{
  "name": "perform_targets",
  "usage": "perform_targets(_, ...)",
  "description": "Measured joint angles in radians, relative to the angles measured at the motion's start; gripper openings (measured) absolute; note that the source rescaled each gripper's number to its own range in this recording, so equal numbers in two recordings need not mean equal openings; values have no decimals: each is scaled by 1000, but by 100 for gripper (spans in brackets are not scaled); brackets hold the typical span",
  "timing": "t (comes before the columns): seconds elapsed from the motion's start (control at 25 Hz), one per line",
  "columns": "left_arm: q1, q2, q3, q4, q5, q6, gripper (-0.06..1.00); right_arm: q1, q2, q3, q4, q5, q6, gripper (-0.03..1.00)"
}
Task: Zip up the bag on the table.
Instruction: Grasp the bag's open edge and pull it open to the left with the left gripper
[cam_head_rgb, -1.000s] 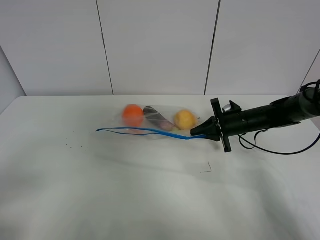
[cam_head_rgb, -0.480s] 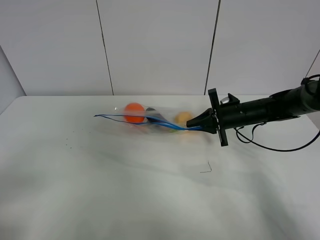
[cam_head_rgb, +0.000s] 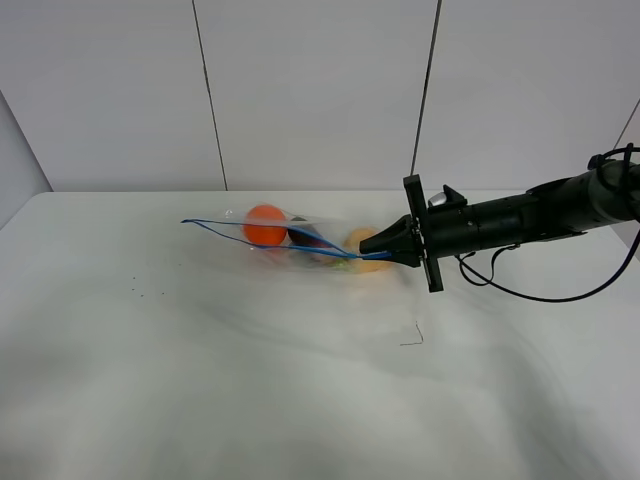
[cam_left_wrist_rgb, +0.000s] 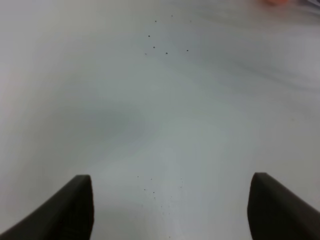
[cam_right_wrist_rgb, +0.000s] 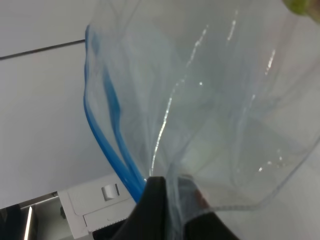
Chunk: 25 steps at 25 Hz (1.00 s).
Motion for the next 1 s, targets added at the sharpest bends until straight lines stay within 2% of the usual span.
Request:
perform_targets(0.76, 0, 0, -1, 0, -4, -1, 99, -2, 0, 0, 2, 0, 0, 0)
perform_targets(0.88, 0, 35, -48, -6, -9, -24, 99, -2, 0, 0, 3, 0, 0, 0)
perform_targets(1.0, 0, 160, -149, 0, -36, -24, 99, -2, 0, 0, 3, 0, 0, 0)
